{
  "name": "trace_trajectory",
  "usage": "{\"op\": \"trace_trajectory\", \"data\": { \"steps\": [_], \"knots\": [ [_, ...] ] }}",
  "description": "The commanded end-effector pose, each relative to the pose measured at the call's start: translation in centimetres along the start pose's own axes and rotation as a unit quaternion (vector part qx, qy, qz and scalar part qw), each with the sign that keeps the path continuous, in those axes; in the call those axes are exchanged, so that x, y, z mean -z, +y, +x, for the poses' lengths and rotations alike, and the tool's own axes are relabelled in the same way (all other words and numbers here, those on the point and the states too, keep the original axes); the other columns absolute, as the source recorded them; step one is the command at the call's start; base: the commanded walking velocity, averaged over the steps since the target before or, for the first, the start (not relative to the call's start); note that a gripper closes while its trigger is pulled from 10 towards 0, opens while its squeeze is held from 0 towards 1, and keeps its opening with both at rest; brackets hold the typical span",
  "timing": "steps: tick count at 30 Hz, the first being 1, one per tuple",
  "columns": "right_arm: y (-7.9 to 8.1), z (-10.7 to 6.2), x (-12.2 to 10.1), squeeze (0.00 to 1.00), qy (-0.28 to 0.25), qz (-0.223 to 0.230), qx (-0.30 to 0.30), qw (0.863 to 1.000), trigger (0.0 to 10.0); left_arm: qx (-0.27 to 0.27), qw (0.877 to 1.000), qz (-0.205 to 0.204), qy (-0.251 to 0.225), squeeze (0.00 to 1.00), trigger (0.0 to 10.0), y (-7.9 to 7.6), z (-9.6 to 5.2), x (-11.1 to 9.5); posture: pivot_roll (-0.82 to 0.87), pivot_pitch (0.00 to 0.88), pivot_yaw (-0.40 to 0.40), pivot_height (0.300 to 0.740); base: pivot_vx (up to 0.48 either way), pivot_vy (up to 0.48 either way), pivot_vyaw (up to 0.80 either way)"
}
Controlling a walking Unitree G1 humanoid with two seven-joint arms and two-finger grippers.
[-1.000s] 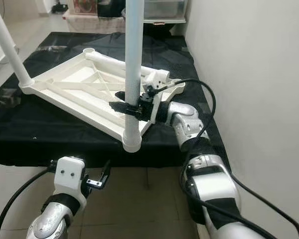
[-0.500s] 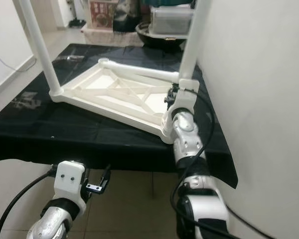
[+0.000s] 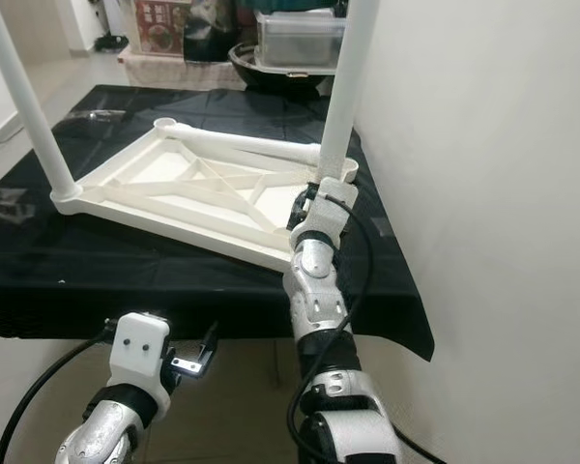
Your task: Building children table
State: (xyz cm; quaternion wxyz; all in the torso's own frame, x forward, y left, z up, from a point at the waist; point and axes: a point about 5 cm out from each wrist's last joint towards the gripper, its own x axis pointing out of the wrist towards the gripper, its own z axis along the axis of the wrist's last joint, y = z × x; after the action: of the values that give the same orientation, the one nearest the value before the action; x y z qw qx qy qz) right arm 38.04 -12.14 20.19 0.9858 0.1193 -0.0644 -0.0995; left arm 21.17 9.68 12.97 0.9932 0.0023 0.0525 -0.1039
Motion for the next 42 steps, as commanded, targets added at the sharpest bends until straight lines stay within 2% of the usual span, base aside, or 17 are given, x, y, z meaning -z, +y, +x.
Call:
{"op": "trace_trajectory", "data": {
  "steps": [1,10,12,13,14,16,18,27,28,29,30,37,38,39,40,41,42],
  "knots": [
    [-1.0,0.1,-0.3,0.00,-0.009,0.017,-0.033,0.999,10.0,0.003,1.000,-0.001,0.006,0.00,10.0,-0.1,0.0,0.3,0.10,0.065,-0.023,0.740,0.000,0.000,0.00],
    [-2.1,0.3,-1.6,0.00,0.004,0.036,-0.281,0.959,10.0,0.006,1.000,-0.002,0.006,0.00,10.0,-0.1,0.2,0.4,0.09,0.062,-0.021,0.740,0.000,0.000,0.00],
    [-2.4,0.1,-2.1,0.00,0.018,0.026,-0.374,0.927,10.0,0.006,1.000,-0.001,0.006,0.00,10.0,-0.1,0.2,0.4,0.10,0.066,-0.016,0.740,0.000,0.000,0.00],
    [-2.3,-0.3,-2.3,0.00,0.039,0.009,-0.462,0.886,10.0,0.007,1.000,-0.001,0.005,0.00,10.0,0.0,0.3,0.4,0.10,0.069,-0.021,0.740,0.000,0.000,0.00],
    [-2.3,-0.3,-2.3,0.00,0.039,0.009,-0.462,0.886,10.0,0.007,1.000,-0.001,0.005,0.00,10.0,0.0,0.3,0.4,0.10,0.069,-0.021,0.740,0.000,0.000,0.00],
    [-1.7,-1.1,-2.1,0.00,0.079,-0.015,-0.573,0.816,10.0,0.007,1.000,0.001,0.005,0.00,10.0,0.0,0.4,0.4,0.11,0.068,-0.021,0.740,0.000,0.000,0.00],
    [-1.2,-1.4,-1.7,0.00,0.097,-0.025,-0.610,0.786,10.0,0.006,1.000,0.002,0.005,0.00,10.0,0.0,0.4,0.4,0.12,0.071,-0.024,0.740,0.000,0.000,0.00],
    [0.9,-1.5,-1.2,0.00,0.137,-0.036,-0.686,0.714,10.0,0.004,1.000,0.001,0.004,0.00,10.0,-0.1,0.3,0.4,0.14,0.078,-0.035,0.740,0.000,0.000,0.00],
    [1.4,-1.6,-1.1,0.00,0.139,-0.039,-0.694,0.705,8.0,0.004,1.000,0.001,0.004,0.00,10.0,-0.1,0.2,0.4,0.14,0.079,-0.035,0.740,0.000,0.000,0.00],
    [1.4,-1.6,-1.1,0.00,0.139,-0.039,-0.694,0.705,8.0,0.004,1.000,0.001,0.004,0.00,10.0,-0.1,0.2,0.4,0.14,0.079,-0.035,0.740,0.000,0.000,0.00],
    [1.9,-1.6,-1.0,0.00,0.137,-0.043,-0.694,0.706,0.0,0.004,1.000,0.001,0.004,0.00,10.0,-0.1,0.1,0.3,0.14,0.080,-0.036,0.740,0.000,0.000,0.00],
    [2.4,-0.9,-0.6,0.00,0.122,-0.053,-0.648,0.750,0.0,0.005,1.000,0.000,0.004,0.00,10.0,-0.2,0.1,0.4,0.14,0.076,-0.037,0.740,0.000,0.000,0.00],
    [2.2,-0.2,-0.3,0.00,0.114,-0.058,-0.597,0.792,0.0,0.005,1.000,0.000,0.005,0.00,10.0,-0.2,0.1,0.4,0.13,0.077,-0.032,0.740,0.000,0.000,0.00],
    [2.2,-0.2,-0.3,0.00,0.114,-0.058,-0.597,0.792,0.0,0.005,1.000,0.000,0.005,0.00,10.0,-0.2,0.1,0.4,0.13,0.077,-0.032,0.740,0.000,0.000,0.00],
    [1.8,0.4,-0.2,0.00,0.099,-0.065,-0.536,0.836,0.0,0.006,1.000,0.000,0.005,0.00,10.0,-0.2,0.2,0.4,0.13,0.076,-0.033,0.740,0.000,0.000,0.00],
    [1.8,0.4,-0.2,0.00,0.099,-0.065,-0.536,0.836,0.0,0.006,1.000,0.000,0.005,0.00,10.0,-0.2,0.2,0.4,0.13,0.076,-0.033,0.740,0.000,0.000,0.00],
    [1.3,1.1,-0.2,0.00,0.088,-0.060,-0.466,0.878,0.0,0.007,1.000,-0.001,0.005,0.00,10.0,-0.2,0.2,0.4,0.13,0.077,-0.030,0.740,0.000,0.000,0.00]
  ]
}}
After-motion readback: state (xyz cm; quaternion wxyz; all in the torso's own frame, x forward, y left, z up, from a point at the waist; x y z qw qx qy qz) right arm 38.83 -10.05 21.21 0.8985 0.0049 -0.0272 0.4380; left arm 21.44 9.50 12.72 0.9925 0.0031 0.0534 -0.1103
